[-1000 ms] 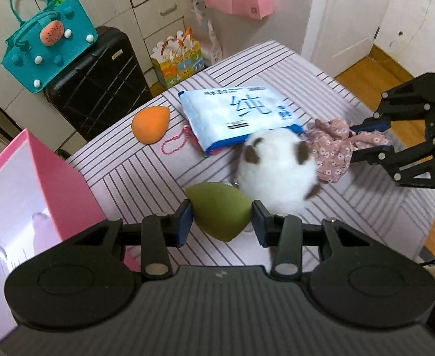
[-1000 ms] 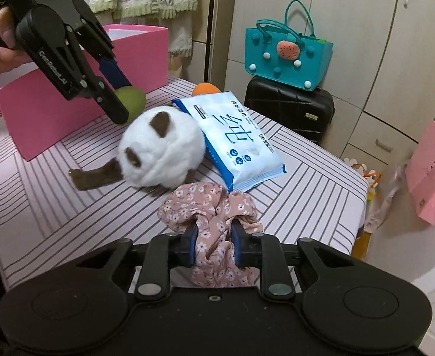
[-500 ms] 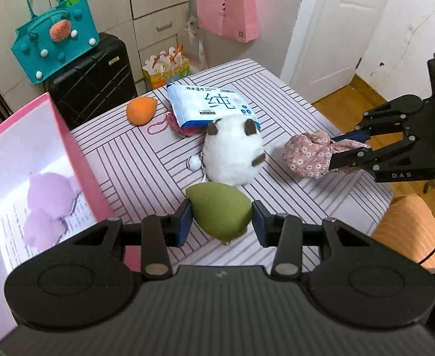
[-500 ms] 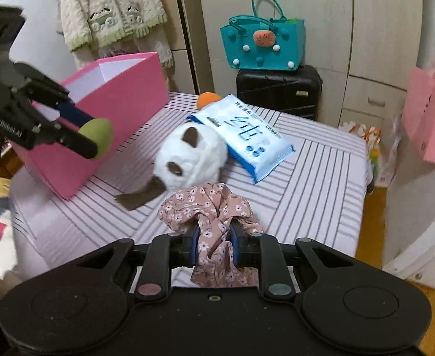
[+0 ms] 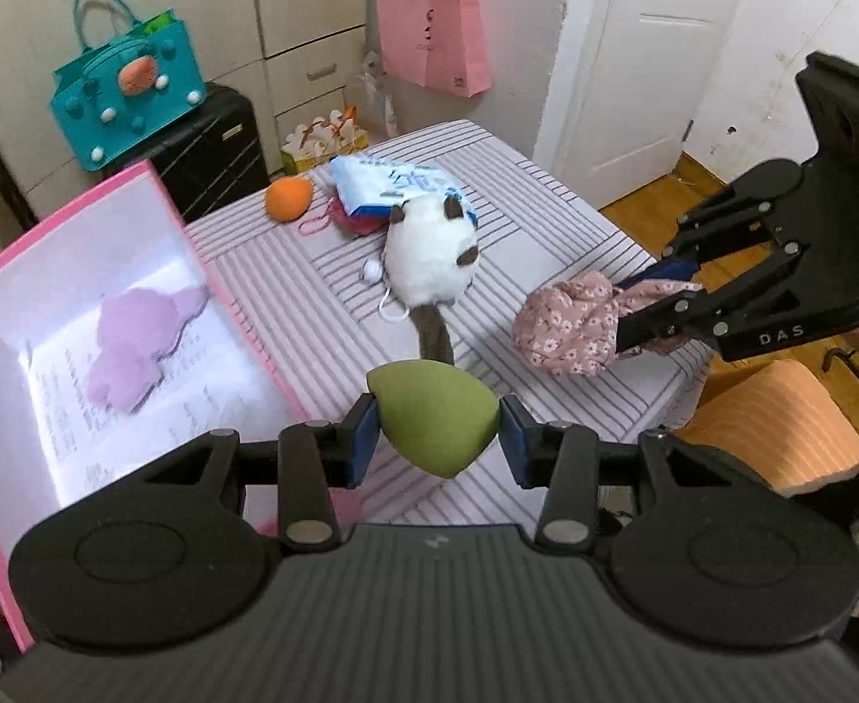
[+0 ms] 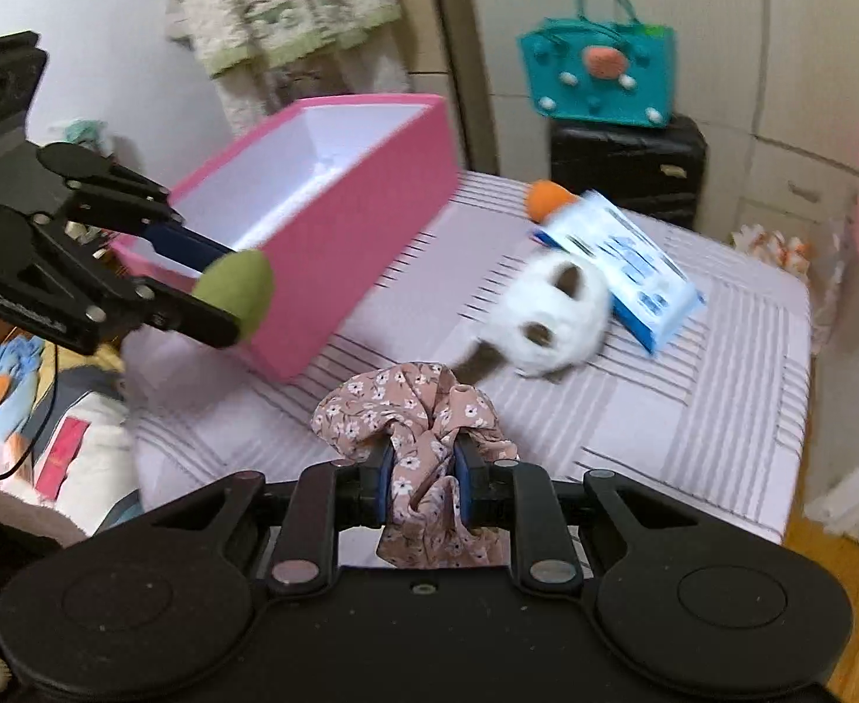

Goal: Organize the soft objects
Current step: 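Carry the green sponge and floral cloth over the pink shoebox with both tools, then open the left tool releasing the sponge while the right tool drops the cloth into the box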

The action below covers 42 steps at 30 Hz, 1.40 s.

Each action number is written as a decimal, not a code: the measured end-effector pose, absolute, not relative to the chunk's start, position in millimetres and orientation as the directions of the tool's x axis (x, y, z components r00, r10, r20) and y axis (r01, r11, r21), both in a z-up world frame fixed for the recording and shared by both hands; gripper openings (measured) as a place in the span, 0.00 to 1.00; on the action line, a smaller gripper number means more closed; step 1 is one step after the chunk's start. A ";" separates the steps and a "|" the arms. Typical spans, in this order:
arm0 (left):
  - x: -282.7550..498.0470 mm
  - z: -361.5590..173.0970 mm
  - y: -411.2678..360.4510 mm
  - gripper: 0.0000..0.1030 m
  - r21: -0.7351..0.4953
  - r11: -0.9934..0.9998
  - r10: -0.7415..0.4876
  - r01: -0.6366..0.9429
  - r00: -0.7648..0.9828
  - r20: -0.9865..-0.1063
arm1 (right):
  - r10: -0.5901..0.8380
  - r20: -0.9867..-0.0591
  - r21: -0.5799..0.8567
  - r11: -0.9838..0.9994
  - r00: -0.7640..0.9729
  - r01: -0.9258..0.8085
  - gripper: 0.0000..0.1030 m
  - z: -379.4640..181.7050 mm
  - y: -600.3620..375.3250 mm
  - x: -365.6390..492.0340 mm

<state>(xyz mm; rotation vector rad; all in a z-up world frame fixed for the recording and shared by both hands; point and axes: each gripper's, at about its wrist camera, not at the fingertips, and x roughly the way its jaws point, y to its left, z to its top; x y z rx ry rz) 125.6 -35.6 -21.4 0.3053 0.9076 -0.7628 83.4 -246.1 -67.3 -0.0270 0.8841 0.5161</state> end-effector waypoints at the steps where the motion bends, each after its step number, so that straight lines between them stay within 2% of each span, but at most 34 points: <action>1: 122.7 -21.3 -31.1 0.42 -0.079 0.708 -0.462 0.702 0.375 -0.804 | 0.419 -0.737 0.167 0.873 0.531 -0.458 0.23 -64.1 -240.3 81.4; 3: 115.6 -21.5 -24.3 0.42 -0.087 0.720 -0.456 0.689 0.375 -0.807 | 0.414 -0.713 0.115 0.865 0.566 -0.488 0.23 -58.5 -227.1 75.8; 7: 101.0 -17.8 -9.3 0.42 -0.076 0.742 -0.437 0.667 0.394 -0.809 | 0.466 -0.701 0.142 0.833 0.539 -0.535 0.23 -54.0 -207.3 76.0; 11: 87.1 -9.3 7.6 0.42 -0.058 0.751 -0.432 0.658 0.422 -0.797 | 0.479 -0.696 0.110 0.808 0.536 -0.579 0.23 -44.8 -183.9 72.6; 23: 79.3 6.1 58.1 0.42 -0.052 0.789 -0.455 0.613 0.526 -0.719 | 0.487 -0.668 -0.012 0.749 0.562 -0.663 0.24 -10.5 -135.7 87.3; 28: 117.3 -6.2 80.4 0.42 -0.054 0.821 -0.437 0.568 0.564 -0.701 | 0.489 -0.614 -0.050 0.760 0.620 -0.648 0.24 -12.1 -123.2 121.3; 31: 150.9 -23.3 92.2 0.42 -0.078 0.839 -0.414 0.538 0.540 -0.733 | 0.494 -0.588 -0.050 0.768 0.640 -0.638 0.24 -13.5 -115.7 147.9; 34: 185.0 -37.8 104.5 0.42 -0.086 0.859 -0.385 0.505 0.525 -0.759 | 0.517 -0.603 -0.023 0.750 0.607 -0.661 0.24 -13.5 -105.7 181.2; 37: 214.3 -46.7 112.9 0.42 -0.070 0.876 -0.367 0.476 0.567 -0.738 | 0.529 -0.619 -0.004 0.737 0.581 -0.675 0.24 -16.0 -91.9 215.8; 42: 251.3 -64.7 105.8 0.42 -0.020 0.882 -0.328 0.471 0.583 -0.743 | 0.523 -0.694 0.081 0.740 0.495 -0.668 0.24 -33.0 -60.9 282.7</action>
